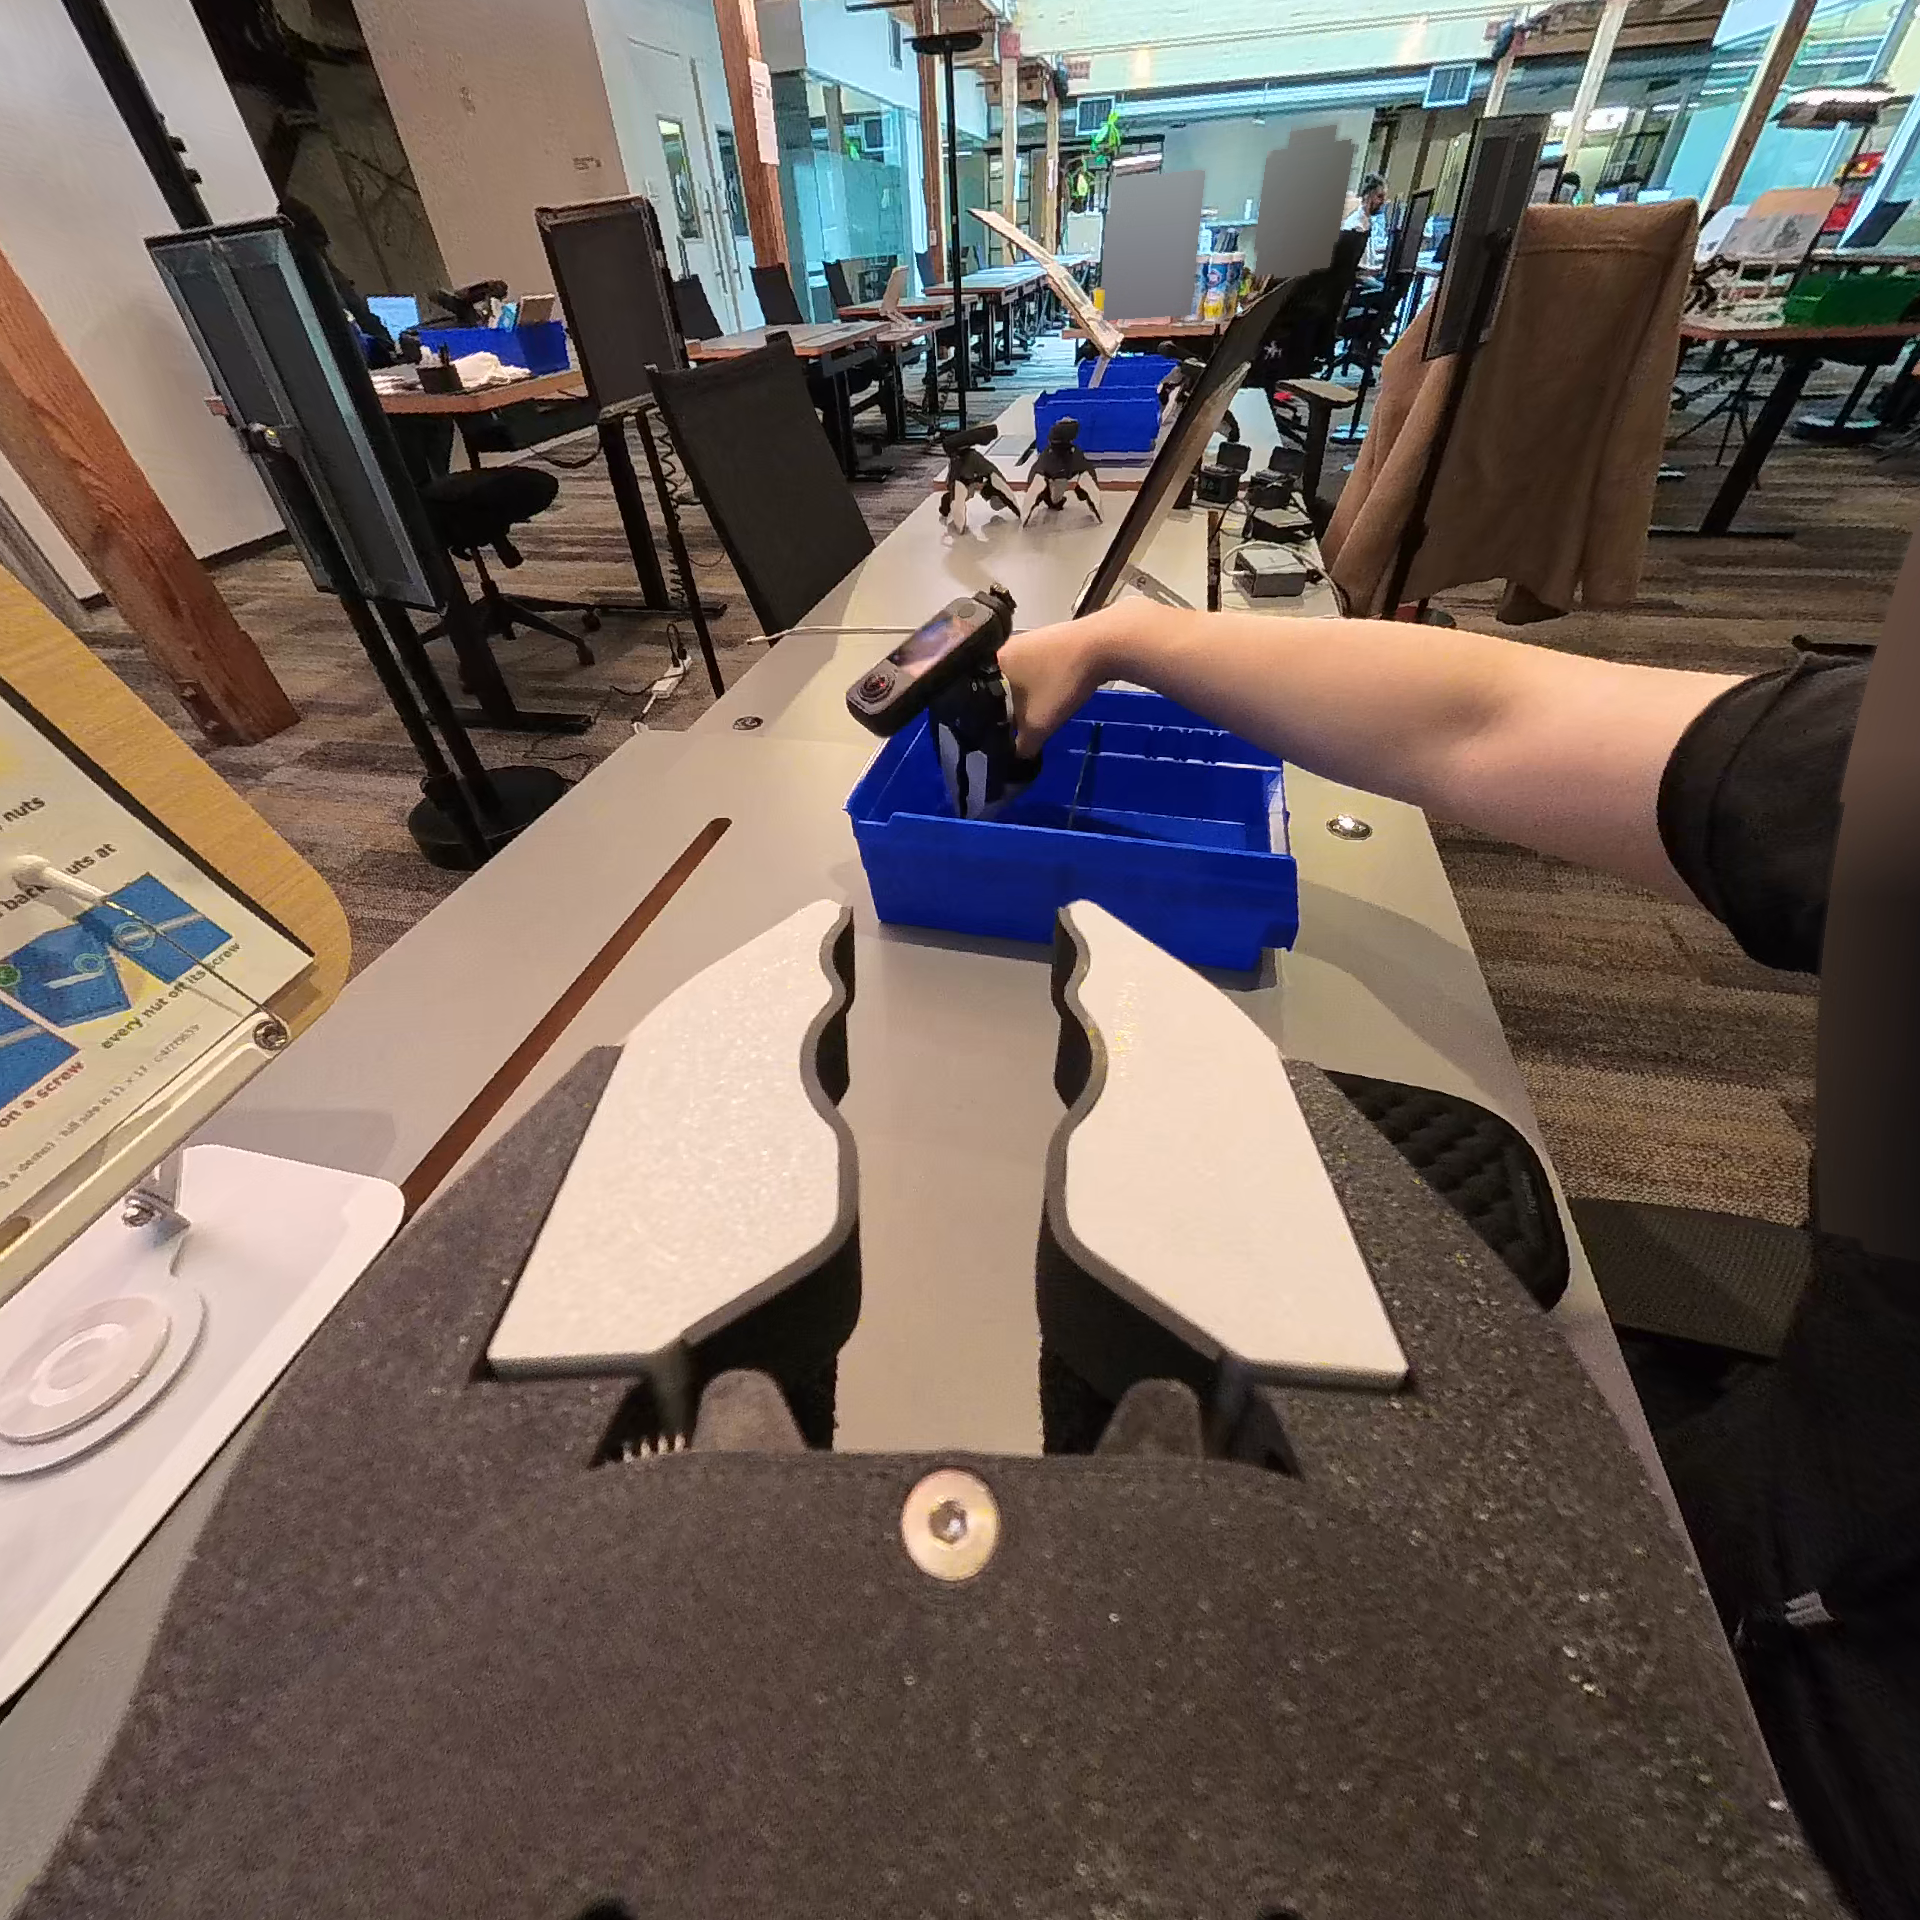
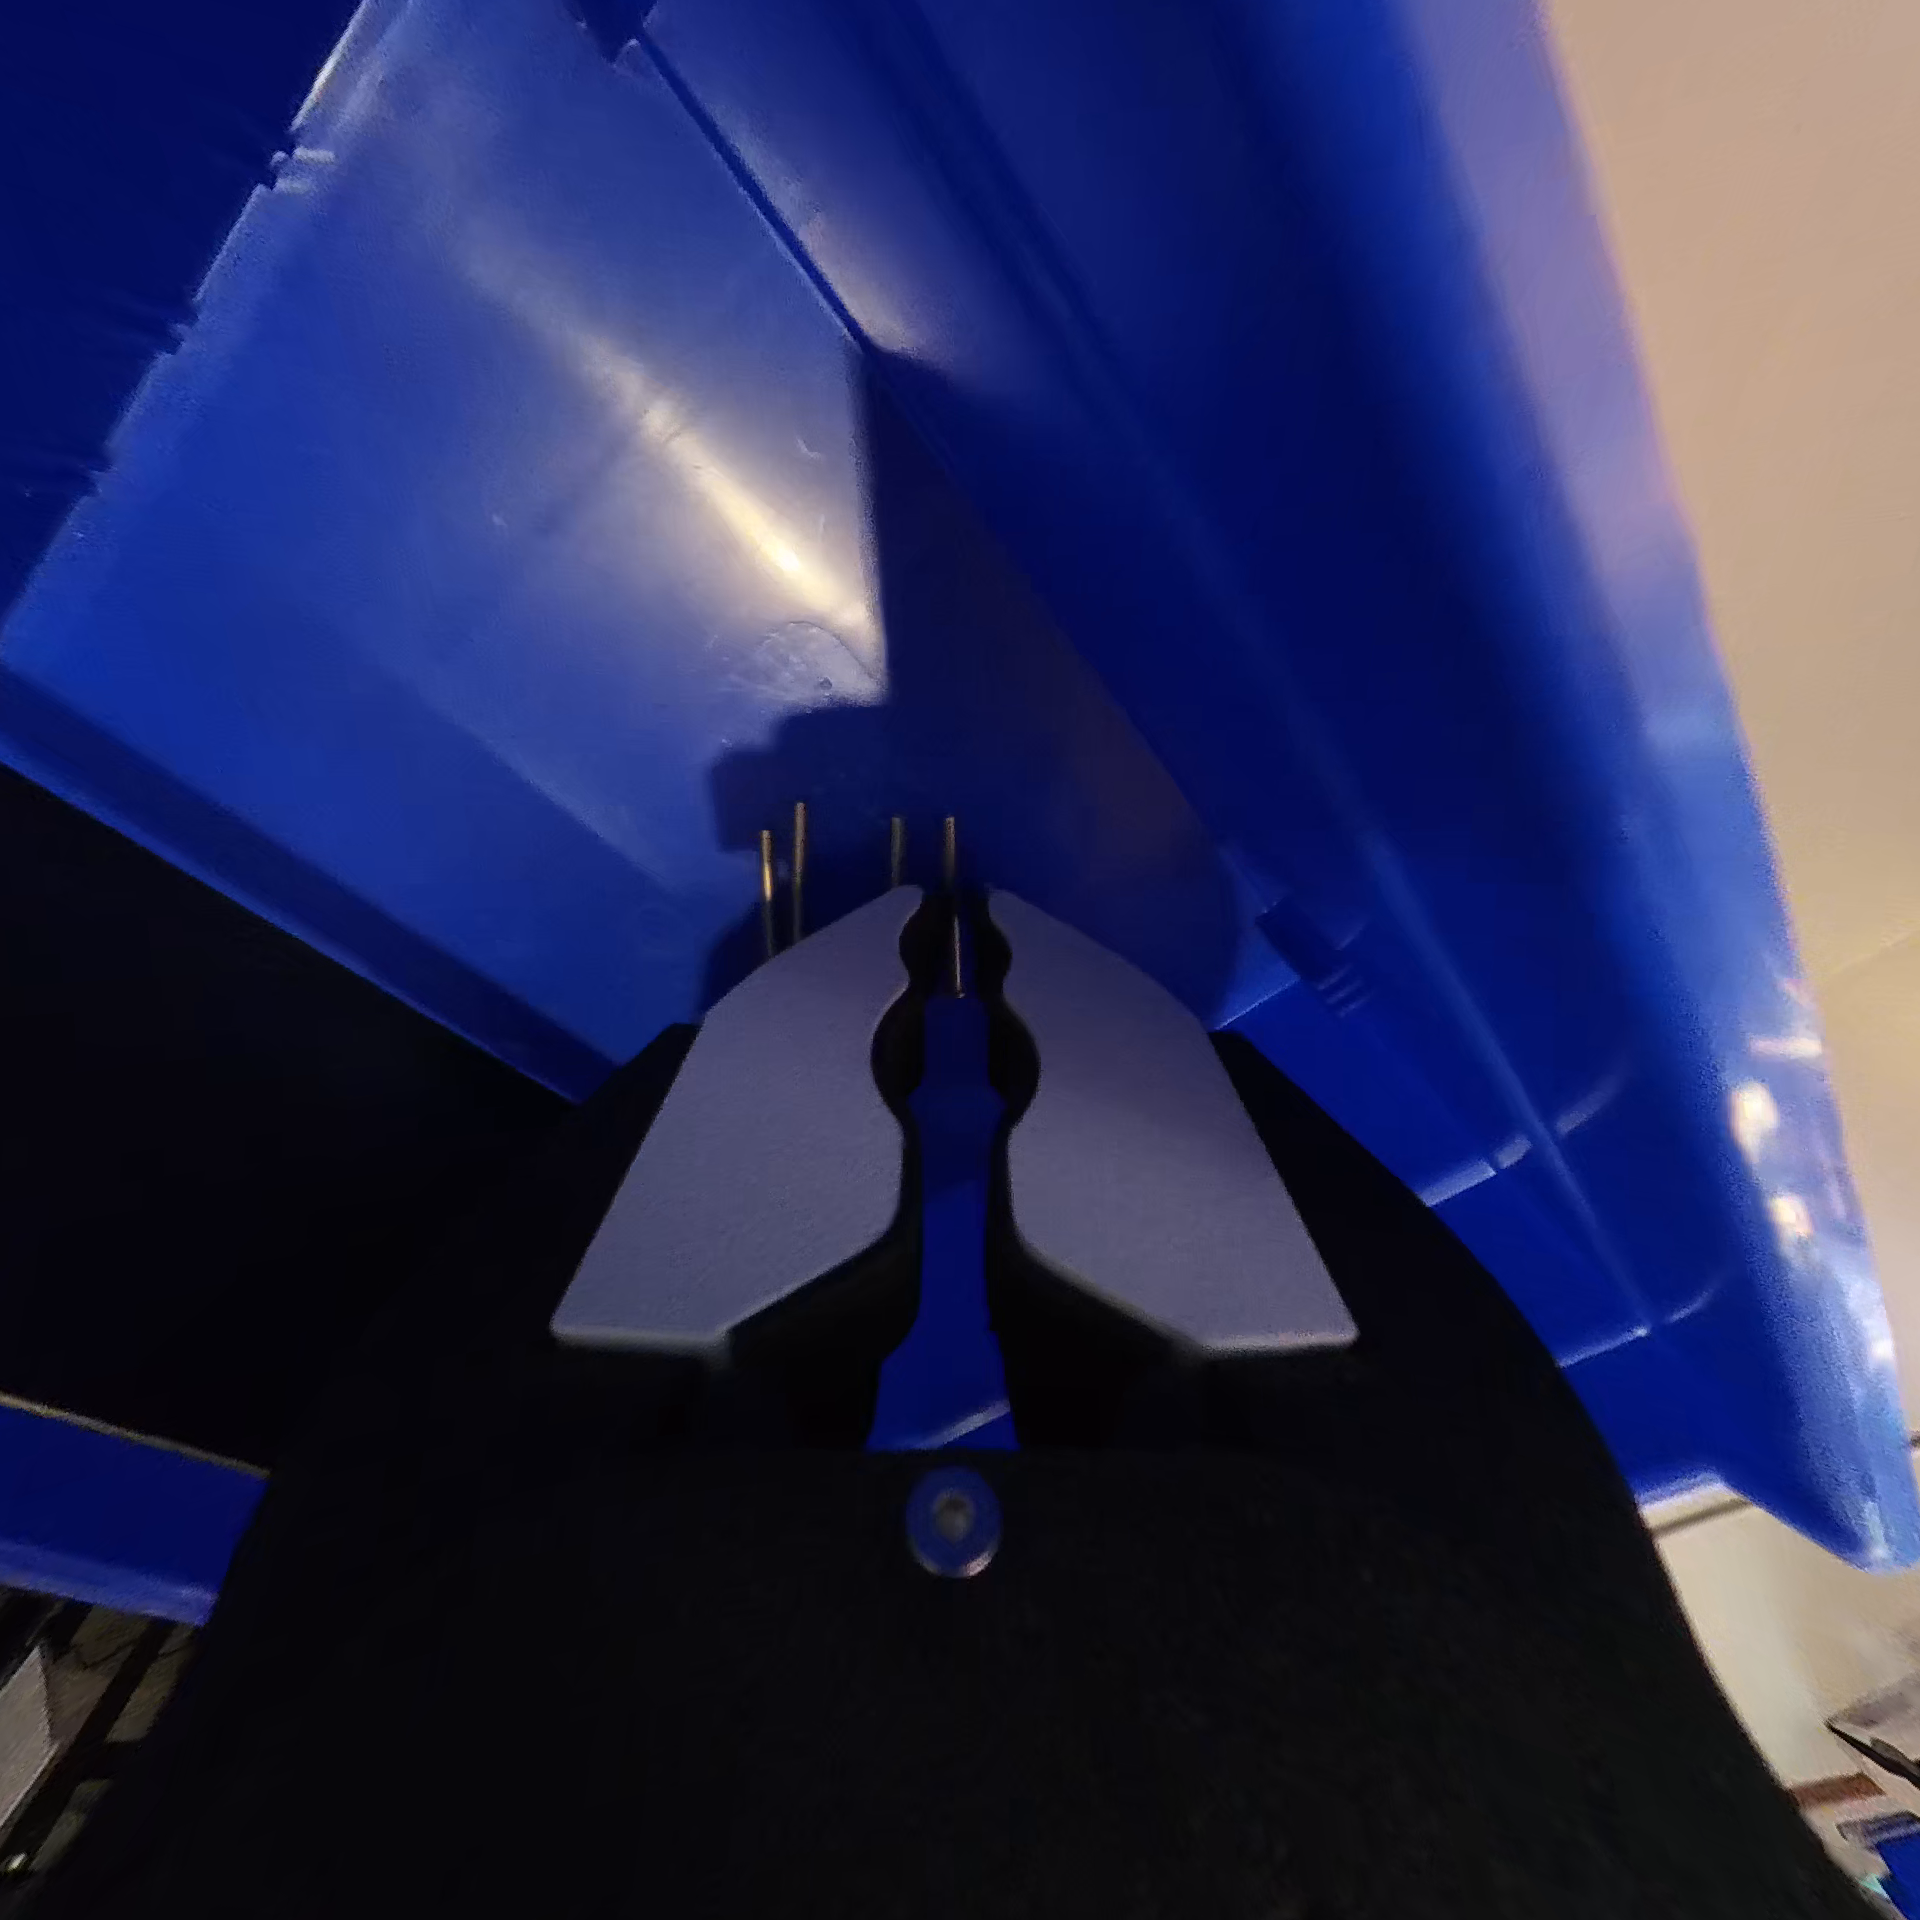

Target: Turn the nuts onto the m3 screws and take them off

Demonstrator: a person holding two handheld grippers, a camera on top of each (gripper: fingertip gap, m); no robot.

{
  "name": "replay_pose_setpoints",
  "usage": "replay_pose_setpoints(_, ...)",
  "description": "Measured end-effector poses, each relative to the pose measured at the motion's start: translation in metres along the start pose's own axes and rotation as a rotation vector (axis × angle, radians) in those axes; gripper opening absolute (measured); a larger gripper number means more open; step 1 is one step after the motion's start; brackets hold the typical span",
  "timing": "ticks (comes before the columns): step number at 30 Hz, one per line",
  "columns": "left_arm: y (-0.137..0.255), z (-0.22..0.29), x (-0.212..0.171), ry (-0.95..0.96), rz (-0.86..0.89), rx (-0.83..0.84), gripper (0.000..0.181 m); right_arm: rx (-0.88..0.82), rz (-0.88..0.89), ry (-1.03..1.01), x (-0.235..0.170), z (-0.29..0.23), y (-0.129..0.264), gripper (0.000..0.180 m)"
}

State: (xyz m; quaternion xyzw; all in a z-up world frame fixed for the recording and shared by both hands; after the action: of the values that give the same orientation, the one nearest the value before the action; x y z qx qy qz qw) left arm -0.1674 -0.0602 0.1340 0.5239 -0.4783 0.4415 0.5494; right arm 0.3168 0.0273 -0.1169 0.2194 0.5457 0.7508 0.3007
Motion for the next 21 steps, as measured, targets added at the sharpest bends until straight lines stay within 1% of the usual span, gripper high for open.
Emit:
replay_pose_setpoints(2, 0.001, 0.001, 0.0, -0.003, -0.003, 0.004, 0.035, -0.01, 0.001, -0.007, -0.001, 0.0, 0.0, 0.009)
replay_pose_setpoints(5, 0.004, 0.002, 0.003, -0.007, 0.01, 0.005, 0.035, -0.033, 0.037, -0.029, -0.001, 0.001, 0.006, 0.005)
replay_pose_setpoints(8, 0.008, 0.002, 0.005, -0.007, 0.027, 0.009, 0.035, -0.11, 0.139, -0.042, 0.003, 0.004, 0.03, 0.004)
replay_pose_setpoints(10, 0.011, -0.001, 0.006, -0.007, 0.03, 0.032, 0.036, -0.207, 0.242, -0.055, 0.008, 0.006, 0.06, 0.004)
replay_pose_setpoints(12, 0.013, -0.005, 0.006, -0.004, 0.04, 0.059, 0.035, -0.318, 0.371, -0.069, 0.013, 0.004, 0.098, 0.004)
replay_pose_setpoints(15, 0.012, -0.009, 0.008, 0.0, 0.066, 0.089, 0.035, -0.523, 0.64, -0.115, 0.025, -0.01, 0.166, 0.005)
replay_pose_setpoints(17, 0.011, -0.015, 0.008, -0.014, 0.055, 0.138, 0.034, -0.634, 0.844, -0.175, 0.033, -0.027, 0.211, 0.013)
replay_pose_setpoints(19, 0.009, -0.022, 0.004, -0.022, 0.013, 0.19, 0.034, -0.666, 0.986, -0.238, 0.039, -0.049, 0.243, 0.016)
replay_pose_setpoints(21, 0.007, -0.027, 0.002, -0.02, -0.005, 0.21, 0.034, -0.636, 1.071, -0.287, 0.047, -0.072, 0.262, 0.024)
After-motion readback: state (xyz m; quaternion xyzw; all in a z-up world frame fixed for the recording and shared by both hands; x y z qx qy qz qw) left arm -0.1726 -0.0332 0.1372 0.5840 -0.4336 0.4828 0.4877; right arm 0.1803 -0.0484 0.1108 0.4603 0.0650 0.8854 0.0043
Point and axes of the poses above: each gripper's, where its closed fingertips meet, y back along the fingers, x out of its top, z = x × y across the jaws, the point moved 4 cm from there along y, back along the fingers, and after that the axes turned 14 degrees about -x, right-handed, at the moved point
